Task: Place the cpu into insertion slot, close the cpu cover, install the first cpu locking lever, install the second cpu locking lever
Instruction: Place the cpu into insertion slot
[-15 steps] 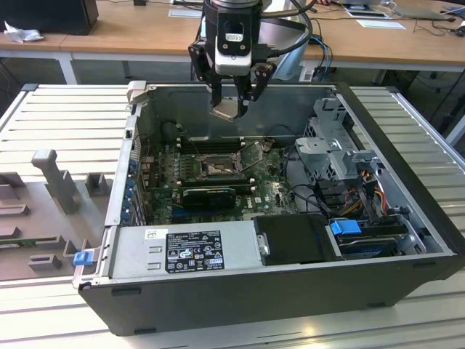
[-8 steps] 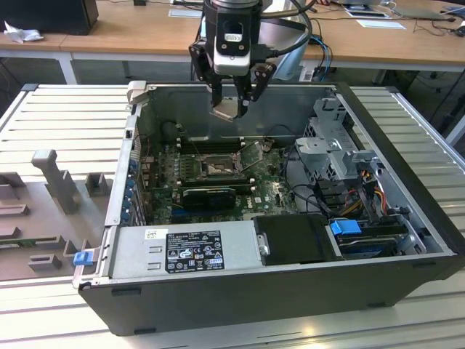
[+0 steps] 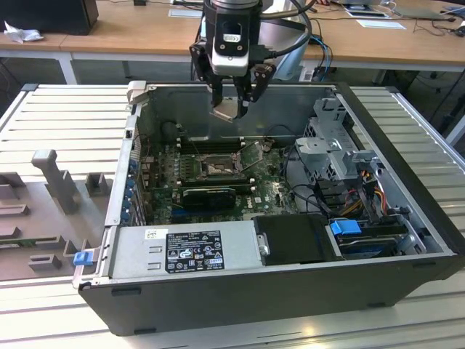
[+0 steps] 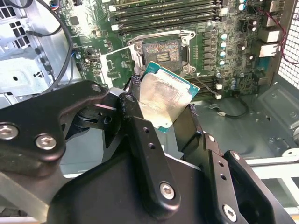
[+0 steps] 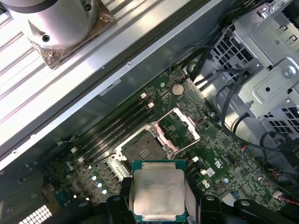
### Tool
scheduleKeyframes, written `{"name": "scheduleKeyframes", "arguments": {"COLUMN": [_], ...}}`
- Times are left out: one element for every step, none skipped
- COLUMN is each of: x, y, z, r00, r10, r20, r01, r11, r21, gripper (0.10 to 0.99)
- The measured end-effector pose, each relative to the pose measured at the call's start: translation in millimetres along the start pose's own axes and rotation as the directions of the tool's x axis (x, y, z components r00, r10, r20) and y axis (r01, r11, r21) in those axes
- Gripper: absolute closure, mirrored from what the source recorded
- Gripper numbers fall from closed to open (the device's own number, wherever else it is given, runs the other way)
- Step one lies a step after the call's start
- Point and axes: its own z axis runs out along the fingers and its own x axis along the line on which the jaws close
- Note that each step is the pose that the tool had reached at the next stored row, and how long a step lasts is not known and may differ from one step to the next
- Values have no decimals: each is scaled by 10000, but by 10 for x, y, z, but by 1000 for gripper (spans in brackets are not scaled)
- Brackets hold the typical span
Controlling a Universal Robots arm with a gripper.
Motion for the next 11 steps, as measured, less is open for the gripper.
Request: {"name": "scheduleKeyframes", "arguments": {"x": [0, 0, 0, 0, 5, 13, 27, 29, 29, 29, 29], "y": [-1, -1, -1, -2, -7, -14, -25, -26, -26, -27, -28], "z": [6, 10, 14, 19, 22, 24, 27, 29, 32, 35, 40], "r00": [9999, 9996, 9991, 9979, 9972, 9969, 9965, 9964, 9963, 9963, 9963], "r10": [144, 298, 427, 651, 743, 782, 834, 850, 855, 856, 858], "r20": [13, 27, 38, 58, 66, 69, 74, 75, 76, 76, 76], "r01": [-144, -298, -427, -651, -743, -781, -834, -850, -855, -856, -858], "r11": [9999, 9996, 9991, 9979, 9972, 9969, 9965, 9964, 9963, 9963, 9963], "r21": [-3, -5, -8, -13, -15, -16, -18, -18, -19, -20, -18], "gripper": [557, 557, 557, 557, 557, 557, 557, 557, 557, 557, 557]}}
